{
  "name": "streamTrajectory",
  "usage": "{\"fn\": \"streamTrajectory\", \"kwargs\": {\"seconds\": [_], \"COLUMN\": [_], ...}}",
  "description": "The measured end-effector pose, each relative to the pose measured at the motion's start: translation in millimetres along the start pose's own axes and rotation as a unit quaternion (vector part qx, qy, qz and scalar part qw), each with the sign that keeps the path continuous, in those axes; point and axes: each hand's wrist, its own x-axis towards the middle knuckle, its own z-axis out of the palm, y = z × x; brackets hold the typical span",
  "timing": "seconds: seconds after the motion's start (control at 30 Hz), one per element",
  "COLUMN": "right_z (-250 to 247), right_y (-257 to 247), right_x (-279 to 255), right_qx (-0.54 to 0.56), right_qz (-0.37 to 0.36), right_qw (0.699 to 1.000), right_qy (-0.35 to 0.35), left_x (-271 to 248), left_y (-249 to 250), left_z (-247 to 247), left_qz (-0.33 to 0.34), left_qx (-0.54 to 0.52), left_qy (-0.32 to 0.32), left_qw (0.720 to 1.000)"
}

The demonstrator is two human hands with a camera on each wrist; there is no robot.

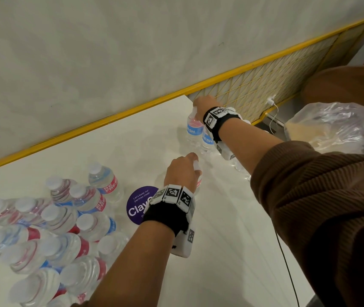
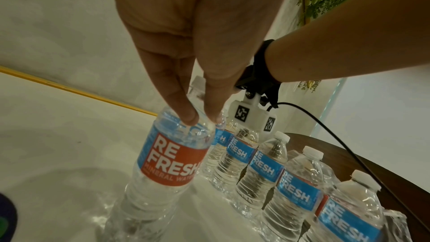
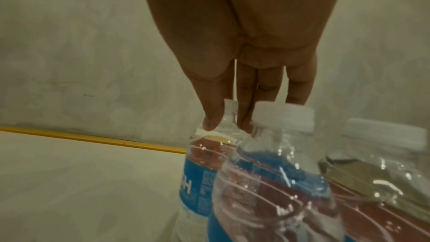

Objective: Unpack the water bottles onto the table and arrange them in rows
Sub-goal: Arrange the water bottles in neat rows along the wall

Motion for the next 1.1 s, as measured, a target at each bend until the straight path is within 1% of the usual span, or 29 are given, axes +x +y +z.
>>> {"fn": "streamTrajectory", "kwargs": {"seconds": [0.17, 0.33, 0.5, 0.53, 0.6, 0.67, 0.73, 0.83, 0.93, 1.07, 1.1], "right_z": [-4, -4, -16, -19, -25, -28, -28, -26, -25, -29, -31], "right_y": [-2, -3, 13, 18, 28, 36, 41, 41, 39, 37, 38], "right_x": [-3, -9, -17, -19, -25, -34, -41, -49, -52, -56, -59], "right_qx": [0.004, 0.014, 0.052, 0.048, 0.025, 0.002, -0.016, -0.042, -0.031, -0.007, 0.005], "right_qz": [0.022, 0.017, 0.021, 0.022, 0.026, 0.015, 0.000, -0.026, -0.038, -0.017, -0.009], "right_qw": [1.000, 1.000, 0.998, 0.999, 0.999, 0.998, 0.996, 0.996, 0.996, 0.996, 0.997], "right_qy": [-0.001, 0.003, 0.011, 0.005, -0.030, -0.068, -0.091, -0.078, -0.069, -0.086, -0.078], "left_x": [-2, -3, -4, -4, -3, -1, 0, 0, -1, 0, 0], "left_y": [0, 0, -3, -3, -3, -2, -1, 0, 1, 0, -1], "left_z": [0, 0, 1, 2, 3, 4, 4, 4, 4, 4, 4], "left_qz": [0.001, 0.004, 0.002, 0.003, 0.008, 0.008, 0.007, 0.008, 0.010, 0.012, 0.012], "left_qx": [0.004, 0.007, -0.001, -0.004, -0.003, -0.004, -0.004, 0.002, 0.009, 0.014, 0.013], "left_qy": [0.001, 0.000, 0.009, 0.009, 0.010, 0.012, 0.013, 0.013, 0.015, 0.017, 0.017], "left_qw": [1.000, 1.000, 1.000, 1.000, 1.000, 1.000, 1.000, 1.000, 1.000, 1.000, 1.000]}}
